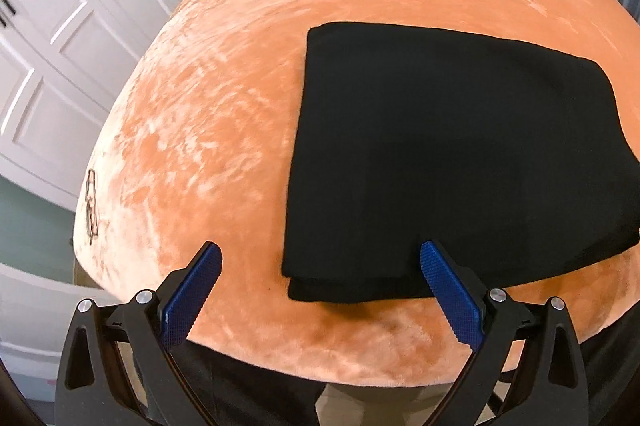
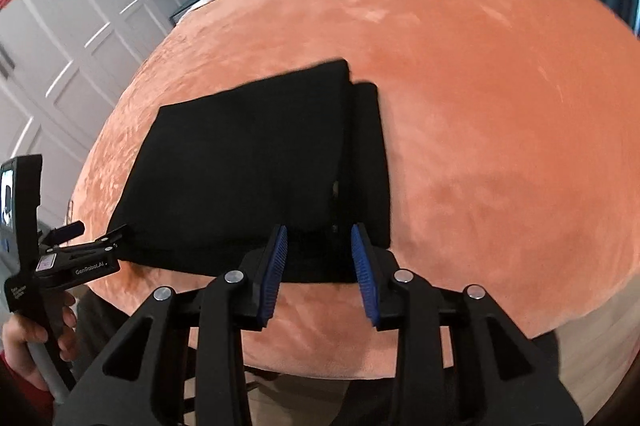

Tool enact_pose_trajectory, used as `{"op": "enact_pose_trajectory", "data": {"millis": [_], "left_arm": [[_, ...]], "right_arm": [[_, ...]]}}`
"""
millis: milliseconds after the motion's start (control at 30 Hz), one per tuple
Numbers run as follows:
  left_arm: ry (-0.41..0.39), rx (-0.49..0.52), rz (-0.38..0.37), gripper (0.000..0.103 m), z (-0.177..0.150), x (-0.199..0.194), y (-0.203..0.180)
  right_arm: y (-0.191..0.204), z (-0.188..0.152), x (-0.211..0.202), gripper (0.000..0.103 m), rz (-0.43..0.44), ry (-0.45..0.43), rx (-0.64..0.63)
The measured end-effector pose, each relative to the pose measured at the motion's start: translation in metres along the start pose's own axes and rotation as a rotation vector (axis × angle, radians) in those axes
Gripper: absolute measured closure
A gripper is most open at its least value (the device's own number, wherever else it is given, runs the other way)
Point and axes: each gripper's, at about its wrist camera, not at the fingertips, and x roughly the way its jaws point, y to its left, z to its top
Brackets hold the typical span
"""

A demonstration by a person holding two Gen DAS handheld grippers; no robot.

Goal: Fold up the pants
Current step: 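Lower the stack onto the blanket and open the right gripper, then grasp the folded black trouser stack with both grippers at its edge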

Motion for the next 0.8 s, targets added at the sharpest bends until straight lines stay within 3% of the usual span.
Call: {"op": "enact_pose_trajectory", "data": {"millis": [133,200,300,433,500,567,800], "left_arm": [[0.01,0.015,0.01,0.005,0.001,0.006,-0.001],[0.009,0.038,0.027,0.005,-0.001,0.005,-0.005],[-0.011,0.048,0.031,0.005,-0.004,-0.002,-0.003],[-0.011,0.035,0.009,0.005,-0.005,-0.003,-0.001],[-0.011,0.036,0.003,0.005,-0.005,-0.004,-0.001],[-0.014,0.04,-0.002,0.005,-0.006,-0.005,-0.001],[-0.006,0.031,-0.051,0.005,-0.005,-0.002,0.004]], "right_arm": [[0.0,0.002,0.021,0.071,-0.024,0.031,-0.037],[-0.016,-0.004,0.036,0.072,-0.006,0.068,0.013],[-0.024,-0.008,0.025,0.071,0.046,0.058,0.085],[-0.02,-0.007,0.003,0.07,0.019,0.029,0.069],[-0.022,-0.005,-0.004,0.063,0.002,0.015,0.075],[-0.023,-0.004,-0.012,0.045,-0.013,-0.003,0.09],[-0.024,0.002,-0.009,0.033,-0.029,-0.009,0.095]]}}
